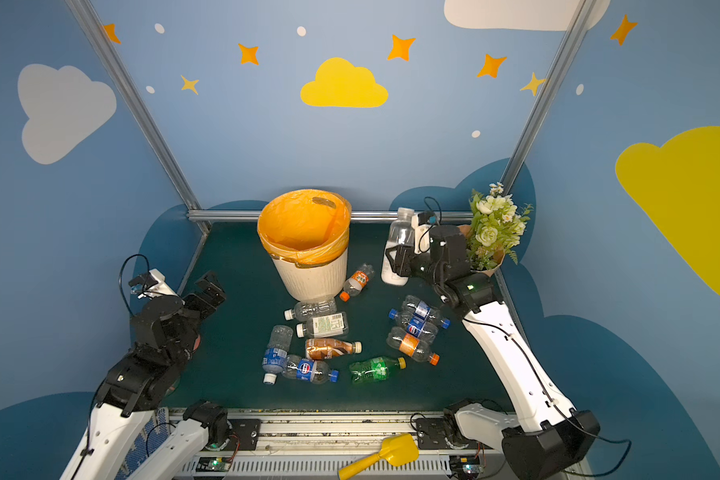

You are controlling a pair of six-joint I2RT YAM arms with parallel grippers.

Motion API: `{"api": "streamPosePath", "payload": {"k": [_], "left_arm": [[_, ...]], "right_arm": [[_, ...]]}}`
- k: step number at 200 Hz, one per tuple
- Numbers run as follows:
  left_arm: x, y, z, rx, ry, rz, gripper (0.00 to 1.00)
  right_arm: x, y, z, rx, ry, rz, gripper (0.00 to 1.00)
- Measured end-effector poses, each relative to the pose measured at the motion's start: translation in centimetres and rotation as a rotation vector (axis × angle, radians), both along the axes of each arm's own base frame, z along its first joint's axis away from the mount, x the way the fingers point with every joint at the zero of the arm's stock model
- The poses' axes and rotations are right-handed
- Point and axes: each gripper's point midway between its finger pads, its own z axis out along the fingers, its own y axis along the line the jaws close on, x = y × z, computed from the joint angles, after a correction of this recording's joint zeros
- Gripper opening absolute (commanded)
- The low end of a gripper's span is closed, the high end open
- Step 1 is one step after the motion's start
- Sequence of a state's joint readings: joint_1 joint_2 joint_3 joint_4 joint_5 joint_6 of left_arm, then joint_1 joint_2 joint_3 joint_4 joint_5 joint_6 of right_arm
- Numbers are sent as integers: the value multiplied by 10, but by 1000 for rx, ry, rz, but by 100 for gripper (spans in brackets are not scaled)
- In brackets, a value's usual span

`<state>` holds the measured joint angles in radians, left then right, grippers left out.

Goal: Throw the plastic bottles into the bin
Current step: 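Lift the white V-label bottle and release it over the bin with the right gripper, then grasp a clear water bottle with the left gripper while the right gripper withdraws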

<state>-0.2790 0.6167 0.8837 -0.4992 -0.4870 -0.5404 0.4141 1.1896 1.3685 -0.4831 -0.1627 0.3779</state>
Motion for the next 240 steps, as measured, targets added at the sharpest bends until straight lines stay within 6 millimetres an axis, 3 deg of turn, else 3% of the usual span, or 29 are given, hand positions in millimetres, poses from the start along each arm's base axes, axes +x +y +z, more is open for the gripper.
{"api": "streamPosePath", "payload": {"k": [32,45,59,83,99,115,138,152,167,194,207,222,240], "left_arm": [[3,-4,-3,-11,11,-19,100],[5,-7,-5,-16,18,-32,100],[8,-12,-9,-21,34,-56,100],[18,-23,-20,-21,96,-101,100],[25,-30,-25,-23,133,-131,100],[30,-35,-30,-26,164,-153,100],[30,-39,-29,-29,174,-174,100],[30,-42,-27,-30,168,-190,100],[29,-47,-26,-28,167,-209,100],[28,-56,-26,-9,181,-239,100],[27,-59,-25,4,182,-247,100],[23,-59,-25,21,184,-249,100],[16,-60,-26,31,188,-251,100]], "right_arm": [[6,17,87,115,-197,73,45],[14,34,108,169,-230,126,47],[26,65,121,211,-231,215,49],[54,134,110,210,-164,358,57],[73,172,79,189,-69,424,63],[90,185,43,154,31,425,77],[105,170,15,91,100,363,87],[107,154,27,73,75,324,89],[101,134,54,71,21,291,91],[73,96,112,70,-113,240,92],[53,80,125,60,-158,219,92],[34,61,126,44,-183,196,92],[20,40,106,27,-176,168,92]]}}
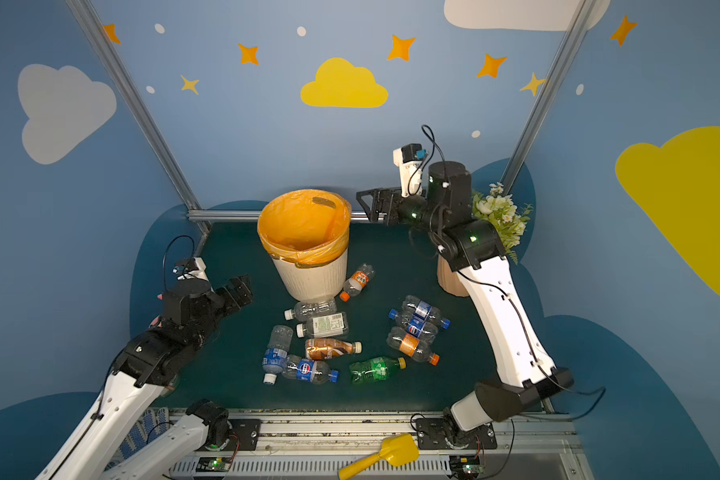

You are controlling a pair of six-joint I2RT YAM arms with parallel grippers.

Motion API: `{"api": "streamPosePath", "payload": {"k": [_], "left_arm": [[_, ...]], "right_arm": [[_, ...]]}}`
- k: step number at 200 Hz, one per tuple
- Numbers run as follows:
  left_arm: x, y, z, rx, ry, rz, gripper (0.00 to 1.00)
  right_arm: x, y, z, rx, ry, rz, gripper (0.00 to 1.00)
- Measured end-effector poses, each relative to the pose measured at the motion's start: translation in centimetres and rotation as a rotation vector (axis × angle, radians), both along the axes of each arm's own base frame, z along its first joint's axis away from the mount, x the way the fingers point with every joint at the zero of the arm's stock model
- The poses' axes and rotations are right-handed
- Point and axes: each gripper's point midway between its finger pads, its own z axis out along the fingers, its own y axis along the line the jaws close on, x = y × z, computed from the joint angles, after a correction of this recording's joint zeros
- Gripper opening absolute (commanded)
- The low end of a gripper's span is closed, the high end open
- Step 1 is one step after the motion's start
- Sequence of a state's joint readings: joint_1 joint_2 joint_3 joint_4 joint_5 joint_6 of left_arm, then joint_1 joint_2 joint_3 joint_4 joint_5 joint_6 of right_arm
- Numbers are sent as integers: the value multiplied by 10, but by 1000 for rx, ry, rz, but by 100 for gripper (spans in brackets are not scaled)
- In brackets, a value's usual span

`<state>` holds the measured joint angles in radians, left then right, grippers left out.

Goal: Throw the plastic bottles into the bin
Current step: 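Grasp a clear water bottle with the left gripper while the right gripper withdraws, then lift the clear water bottle with the left gripper toward the bin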

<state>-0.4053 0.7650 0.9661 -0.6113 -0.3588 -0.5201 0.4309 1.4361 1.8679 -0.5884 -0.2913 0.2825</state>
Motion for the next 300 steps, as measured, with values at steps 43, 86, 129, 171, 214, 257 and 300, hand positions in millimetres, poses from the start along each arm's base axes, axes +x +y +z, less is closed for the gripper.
{"api": "streamPosePath", "payload": {"k": [43,86,129,171,214,257,300], "left_arm": [[-17,-15,-45,8,119,-29,100],[-35,-46,-122,65,346,-92,100],[-48,-65,-166,108,496,-130,100],[-56,-73,-204,138,621,-155,98],[-58,-72,-227,187,710,-146,92],[-50,-70,-237,154,735,-128,84],[-46,-64,-249,133,755,-120,83]], "right_arm": [[1,-48,-106,-64,160,-124,93],[-10,-77,-176,-75,306,-203,93],[-13,-86,-184,-42,326,-238,93],[-11,-85,-189,-5,346,-241,93],[-11,-84,-188,12,351,-238,93],[-12,-82,-193,21,369,-235,93],[-13,-81,-195,26,377,-229,93]]}}
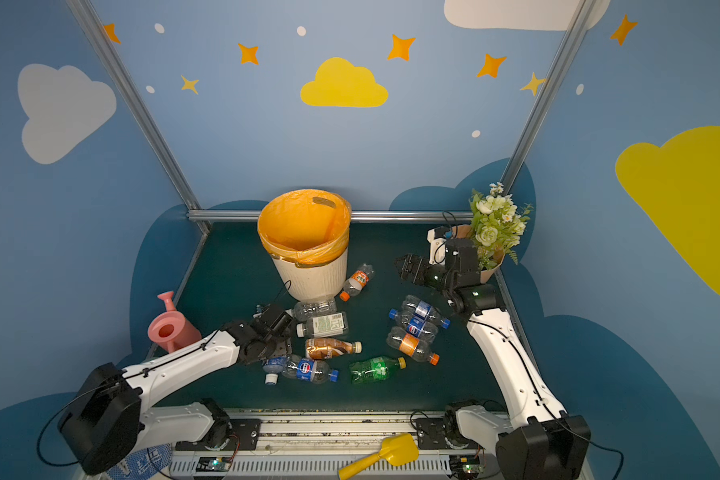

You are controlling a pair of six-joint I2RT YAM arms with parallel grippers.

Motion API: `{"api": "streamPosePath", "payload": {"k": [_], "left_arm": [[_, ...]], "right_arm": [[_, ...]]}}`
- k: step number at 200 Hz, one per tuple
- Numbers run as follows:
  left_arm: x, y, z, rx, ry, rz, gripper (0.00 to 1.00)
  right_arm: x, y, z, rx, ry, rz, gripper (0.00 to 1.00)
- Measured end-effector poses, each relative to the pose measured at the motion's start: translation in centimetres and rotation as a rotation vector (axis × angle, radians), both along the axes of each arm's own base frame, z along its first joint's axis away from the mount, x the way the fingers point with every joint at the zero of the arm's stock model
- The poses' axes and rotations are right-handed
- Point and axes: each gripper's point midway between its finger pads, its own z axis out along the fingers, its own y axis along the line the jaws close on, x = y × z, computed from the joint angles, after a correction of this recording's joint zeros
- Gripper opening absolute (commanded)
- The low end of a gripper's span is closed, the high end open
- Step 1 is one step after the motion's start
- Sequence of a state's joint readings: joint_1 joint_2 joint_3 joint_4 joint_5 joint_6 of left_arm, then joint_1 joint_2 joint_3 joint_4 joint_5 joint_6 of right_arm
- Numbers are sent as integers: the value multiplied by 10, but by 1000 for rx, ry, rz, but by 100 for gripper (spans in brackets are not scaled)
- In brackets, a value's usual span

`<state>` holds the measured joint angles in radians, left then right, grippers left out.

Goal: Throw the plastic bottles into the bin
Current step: 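Lift the clear water bottle with the left gripper toward the bin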

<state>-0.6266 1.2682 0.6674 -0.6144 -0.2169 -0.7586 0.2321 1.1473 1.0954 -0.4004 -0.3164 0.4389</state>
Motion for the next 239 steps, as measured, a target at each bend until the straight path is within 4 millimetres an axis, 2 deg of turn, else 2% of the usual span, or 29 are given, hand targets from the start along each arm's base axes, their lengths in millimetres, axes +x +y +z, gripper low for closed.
{"api": "streamPosePath", "payload": {"k": [38,65,92,118,160,186,211,239], "left_arm": [[-1,-2,-17,21,60,-19,81],[-4,-1,-27,39,95,-20,71],[-2,-1,-25,33,85,-13,66],[1,0,-8,2,17,6,63],[9,11,43,-56,-178,52,60],[10,22,84,-85,-323,68,61],[11,37,143,-108,-507,82,61],[6,63,232,-115,-764,114,58]], "right_arm": [[0,0,0,7,3,2,93],[0,0,0,8,4,1,93],[0,0,0,9,5,0,93],[-1,0,-3,11,13,-1,93],[-2,2,-5,23,21,4,93],[-2,2,-5,27,23,4,93],[-2,2,-5,28,20,4,93],[-4,2,-4,29,13,4,93]]}}
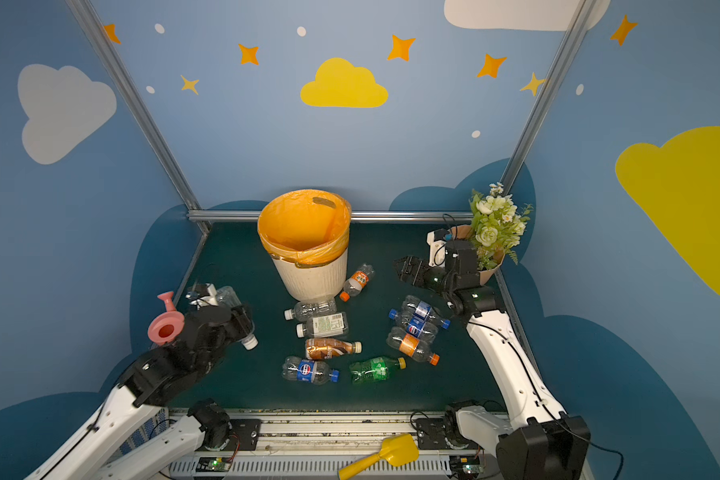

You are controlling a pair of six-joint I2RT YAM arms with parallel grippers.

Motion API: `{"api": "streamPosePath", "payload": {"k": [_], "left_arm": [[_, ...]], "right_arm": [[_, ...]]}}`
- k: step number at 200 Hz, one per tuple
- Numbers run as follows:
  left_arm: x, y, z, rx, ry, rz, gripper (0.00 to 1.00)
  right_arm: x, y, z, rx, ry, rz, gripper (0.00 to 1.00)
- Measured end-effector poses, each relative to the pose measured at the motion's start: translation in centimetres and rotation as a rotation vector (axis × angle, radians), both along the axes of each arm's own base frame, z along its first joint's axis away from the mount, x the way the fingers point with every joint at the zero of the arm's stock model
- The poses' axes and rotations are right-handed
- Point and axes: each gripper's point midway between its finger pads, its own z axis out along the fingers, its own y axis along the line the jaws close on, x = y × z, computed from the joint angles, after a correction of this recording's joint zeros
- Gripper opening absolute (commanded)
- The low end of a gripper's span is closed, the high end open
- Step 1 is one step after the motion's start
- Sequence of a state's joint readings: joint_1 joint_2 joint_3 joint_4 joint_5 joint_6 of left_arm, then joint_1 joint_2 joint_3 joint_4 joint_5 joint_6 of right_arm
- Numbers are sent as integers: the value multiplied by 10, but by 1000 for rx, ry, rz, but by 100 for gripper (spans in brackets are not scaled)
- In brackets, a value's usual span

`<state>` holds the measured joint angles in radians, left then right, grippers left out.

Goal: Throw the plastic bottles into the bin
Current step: 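Lift the clear water bottle with the left gripper toward the bin, then open the left gripper over the bin to drop the clear bottle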

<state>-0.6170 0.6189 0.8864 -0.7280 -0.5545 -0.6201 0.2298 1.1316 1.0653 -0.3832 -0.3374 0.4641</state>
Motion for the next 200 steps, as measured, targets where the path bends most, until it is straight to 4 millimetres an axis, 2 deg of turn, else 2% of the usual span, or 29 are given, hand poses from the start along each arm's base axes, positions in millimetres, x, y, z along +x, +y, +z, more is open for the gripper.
{"api": "streamPosePath", "payload": {"k": [24,42,61,79,108,130,139,148,156,168,177,188,200], "left_arm": [[-11,20,79,-14,-244,23,54],[-13,24,132,-17,-404,20,54],[-5,16,170,10,-510,1,56],[21,-8,192,72,-543,-38,57],[85,-64,201,176,-499,-135,66],[145,-104,187,222,-376,-225,79],[168,-112,184,216,-318,-246,87],[189,-116,178,209,-259,-257,98],[203,-118,170,205,-202,-258,100],[215,-117,155,194,-122,-251,100],[214,-115,144,190,-72,-251,100],[207,-114,132,190,-34,-258,100],[189,-111,124,186,-42,-273,100]], "right_arm": [[-3,-1,-1,1,-5,0,93],[-6,-1,-5,1,2,-1,93],[-10,-3,-11,-1,12,-3,93],[-13,-4,-14,-4,13,-7,93],[-18,-8,-8,-9,-12,-19,93],[-24,-12,-3,-12,-32,-26,93],[-25,-13,-1,-15,-37,-29,93],[-27,-15,0,-19,-43,-32,93],[-29,-16,-1,-25,-44,-35,93],[-32,-19,-2,-33,-43,-40,93],[-34,-21,-3,-40,-42,-47,93],[-35,-25,-5,-49,-41,-58,93],[-36,-28,-7,-54,-39,-69,93]]}}
